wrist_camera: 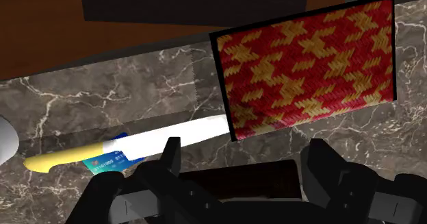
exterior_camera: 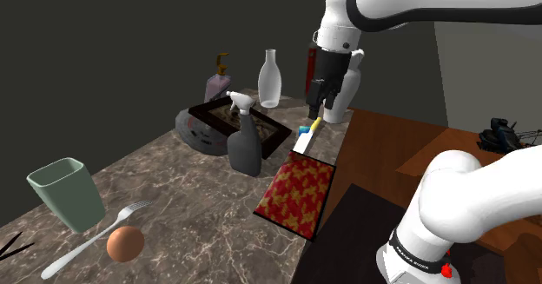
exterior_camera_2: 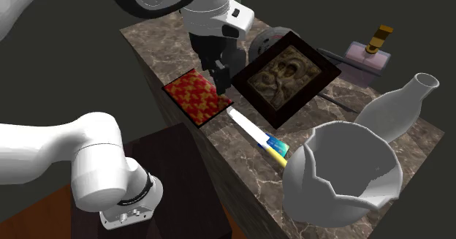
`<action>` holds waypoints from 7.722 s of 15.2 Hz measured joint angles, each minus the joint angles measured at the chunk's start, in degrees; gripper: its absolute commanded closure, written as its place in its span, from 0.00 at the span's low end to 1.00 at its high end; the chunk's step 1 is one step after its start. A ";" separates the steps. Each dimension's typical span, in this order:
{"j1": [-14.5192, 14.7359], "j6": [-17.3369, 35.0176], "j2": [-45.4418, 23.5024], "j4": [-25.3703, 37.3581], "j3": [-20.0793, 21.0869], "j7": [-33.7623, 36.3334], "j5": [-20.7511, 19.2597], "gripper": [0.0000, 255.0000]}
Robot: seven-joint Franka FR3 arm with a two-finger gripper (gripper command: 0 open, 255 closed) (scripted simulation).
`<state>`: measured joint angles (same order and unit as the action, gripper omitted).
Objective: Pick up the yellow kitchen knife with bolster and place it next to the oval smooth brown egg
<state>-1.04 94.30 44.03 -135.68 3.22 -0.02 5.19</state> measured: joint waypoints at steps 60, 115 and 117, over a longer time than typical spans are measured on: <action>-22.49 5.47 -25.27 10.14 11.75 62.16 -5.96 1.00; 4.03 -5.98 -70.28 59.09 34.95 111.83 -18.95 1.00; 3.89 -4.61 -70.41 57.79 34.90 111.95 -19.03 1.00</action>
<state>2.86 89.70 -26.38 -77.89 38.12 111.92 -13.84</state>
